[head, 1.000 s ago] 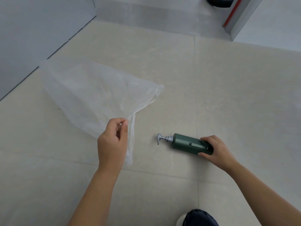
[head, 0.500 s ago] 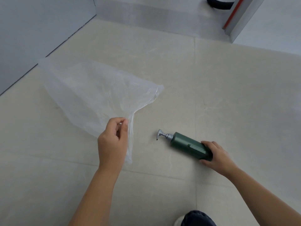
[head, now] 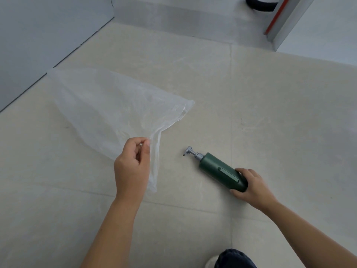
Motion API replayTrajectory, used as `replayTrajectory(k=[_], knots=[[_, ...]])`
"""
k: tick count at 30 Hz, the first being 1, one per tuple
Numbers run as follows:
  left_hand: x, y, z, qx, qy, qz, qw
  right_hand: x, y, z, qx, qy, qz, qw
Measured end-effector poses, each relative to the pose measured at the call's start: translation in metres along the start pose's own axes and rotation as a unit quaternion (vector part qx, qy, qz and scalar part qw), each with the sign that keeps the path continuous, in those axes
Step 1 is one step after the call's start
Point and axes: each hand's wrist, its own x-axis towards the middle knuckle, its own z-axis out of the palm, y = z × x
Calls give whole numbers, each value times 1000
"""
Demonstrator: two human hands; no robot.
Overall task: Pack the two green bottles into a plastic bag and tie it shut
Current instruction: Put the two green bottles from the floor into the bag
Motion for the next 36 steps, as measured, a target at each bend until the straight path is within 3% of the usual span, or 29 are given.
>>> replayTrajectory(k=[9, 21, 29, 36], knots=[[8, 1, -10, -29, 37, -27, 999, 8, -46, -7, 18, -4, -44, 999], [7, 12, -30, -57, 86, -40, 994, 24, -170, 7, 118, -55, -108, 986], [5, 17, -60, -99, 133, -50, 985, 44, -229, 30, 182, -82, -99, 975], [6, 30, -77, -68, 147, -4, 987, 57, -276, 71, 263, -109, -97, 954]])
